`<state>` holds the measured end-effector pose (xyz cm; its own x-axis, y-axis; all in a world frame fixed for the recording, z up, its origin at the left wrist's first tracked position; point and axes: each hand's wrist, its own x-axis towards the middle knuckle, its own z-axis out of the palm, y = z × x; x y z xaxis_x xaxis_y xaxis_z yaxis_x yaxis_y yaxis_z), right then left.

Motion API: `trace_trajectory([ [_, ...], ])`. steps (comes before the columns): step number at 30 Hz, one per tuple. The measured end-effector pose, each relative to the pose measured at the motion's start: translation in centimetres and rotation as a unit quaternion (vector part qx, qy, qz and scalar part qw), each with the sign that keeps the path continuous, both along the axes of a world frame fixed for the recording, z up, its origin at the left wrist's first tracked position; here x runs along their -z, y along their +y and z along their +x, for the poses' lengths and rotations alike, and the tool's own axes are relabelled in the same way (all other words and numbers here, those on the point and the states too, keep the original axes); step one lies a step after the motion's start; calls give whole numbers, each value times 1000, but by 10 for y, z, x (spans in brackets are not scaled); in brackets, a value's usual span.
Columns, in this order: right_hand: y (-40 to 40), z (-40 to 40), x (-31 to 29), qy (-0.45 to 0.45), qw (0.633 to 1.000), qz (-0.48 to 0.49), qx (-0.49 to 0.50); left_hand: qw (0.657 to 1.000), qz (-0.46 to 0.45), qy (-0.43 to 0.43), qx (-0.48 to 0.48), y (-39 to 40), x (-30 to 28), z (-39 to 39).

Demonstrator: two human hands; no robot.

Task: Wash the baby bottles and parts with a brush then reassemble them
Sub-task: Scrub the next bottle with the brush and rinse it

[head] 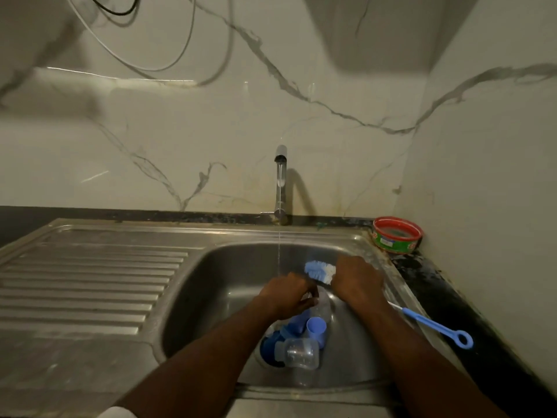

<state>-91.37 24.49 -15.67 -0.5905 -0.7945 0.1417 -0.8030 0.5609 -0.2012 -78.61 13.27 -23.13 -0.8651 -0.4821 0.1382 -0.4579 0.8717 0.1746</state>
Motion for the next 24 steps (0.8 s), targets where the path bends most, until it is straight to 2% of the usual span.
trace_trajectory([
  [4,-1,1,-1,17,1000,1,0,999,26,20,-23,-7,-1,0],
  [6,-2,1,0,17,1000,1,-2,994,52,75,-63,-16,-6,4],
  [10,-2,0,3,16,1000,-5,-12,954,43,214,-203,-44,-10,28],
  [12,-3,0,3,15,1000,-2,-24,938,35,244,-244,-54,-8,39],
  [24,-5,10,2,85,994,8,-66,950,-38,263,-162,-38,-19,28],
])
